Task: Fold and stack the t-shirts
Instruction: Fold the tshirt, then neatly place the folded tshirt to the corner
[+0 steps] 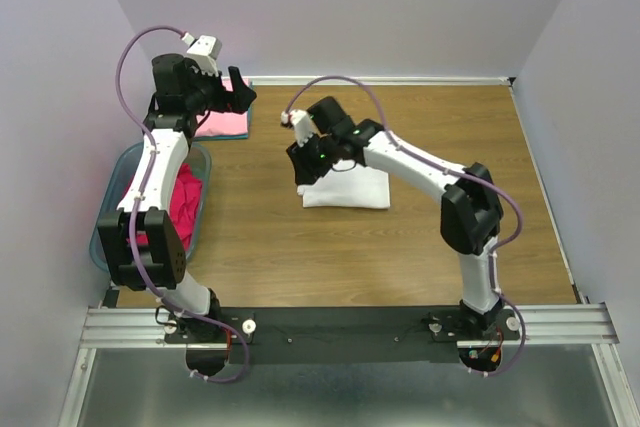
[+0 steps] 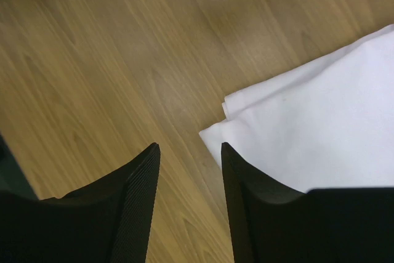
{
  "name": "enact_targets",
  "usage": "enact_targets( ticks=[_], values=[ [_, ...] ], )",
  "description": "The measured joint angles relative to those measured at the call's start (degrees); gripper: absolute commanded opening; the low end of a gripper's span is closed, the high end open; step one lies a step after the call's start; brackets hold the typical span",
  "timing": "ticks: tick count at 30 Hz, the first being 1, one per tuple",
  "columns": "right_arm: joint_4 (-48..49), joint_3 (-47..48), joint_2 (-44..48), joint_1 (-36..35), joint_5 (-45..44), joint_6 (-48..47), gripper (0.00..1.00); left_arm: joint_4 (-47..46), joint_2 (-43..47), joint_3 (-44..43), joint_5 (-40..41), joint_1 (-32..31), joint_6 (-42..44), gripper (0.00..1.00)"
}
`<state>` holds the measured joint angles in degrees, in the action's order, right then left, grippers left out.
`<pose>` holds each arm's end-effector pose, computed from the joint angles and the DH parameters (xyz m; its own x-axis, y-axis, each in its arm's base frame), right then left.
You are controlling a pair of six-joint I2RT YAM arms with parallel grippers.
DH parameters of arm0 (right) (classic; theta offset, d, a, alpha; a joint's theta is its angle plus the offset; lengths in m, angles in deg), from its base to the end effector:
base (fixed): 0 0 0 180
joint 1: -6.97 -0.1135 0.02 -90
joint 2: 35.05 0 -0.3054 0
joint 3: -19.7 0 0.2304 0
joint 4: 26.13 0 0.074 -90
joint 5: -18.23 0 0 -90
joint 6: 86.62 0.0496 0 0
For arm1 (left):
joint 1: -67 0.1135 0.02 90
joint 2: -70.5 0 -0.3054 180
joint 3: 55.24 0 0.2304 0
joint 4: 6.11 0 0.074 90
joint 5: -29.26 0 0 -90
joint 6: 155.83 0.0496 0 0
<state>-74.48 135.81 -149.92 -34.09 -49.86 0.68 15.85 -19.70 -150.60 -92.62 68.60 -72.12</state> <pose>0.3350 0.3164 0.3076 -0.5141 -0.5058 -0.6927 -0.8260 0.5095 0.2410 0.3623 -0.0161 0.4061 -0.3400 -0.1026 -0.9348 0.4471 0.8569 -0.2566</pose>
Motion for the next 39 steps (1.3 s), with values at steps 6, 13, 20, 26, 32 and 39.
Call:
enact_targets(
  ticks=[6,13,20,26,32,39],
  values=[
    [-2.36,0.07,-6.38,-5.66,-8.85,-1.95,0.47,3.26,0.09,2.67,2.43,0.79,-0.02,0.98],
    [-4.09,0.13,-11.28,-6.95,-12.96,-2.27,0.45,4.35,0.09,7.08,2.91,0.76,-0.26,0.98],
    [-4.31,1.90,-14.08,-7.74,-14.16,-2.36,0.45,4.52,0.09,8.96,3.21,0.76,-0.39,0.98],
    [-3.80,1.73,-14.38,-7.98,-16.26,-3.10,0.15,4.46,0.09,11.58,3.32,0.76,-1.31,0.98],
    [-2.64,0.94,-14.08,-8.07,-18.08,-3.82,0.01,4.79,-0.28,12.48,3.19,0.61,-2.69,0.96],
    [-3.10,0.90,-13.22,-7.28,-16.37,-3.76,0.00,5.31,-3.45,11.69,1.38,-2.58,-6.05,0.96]
  ],
)
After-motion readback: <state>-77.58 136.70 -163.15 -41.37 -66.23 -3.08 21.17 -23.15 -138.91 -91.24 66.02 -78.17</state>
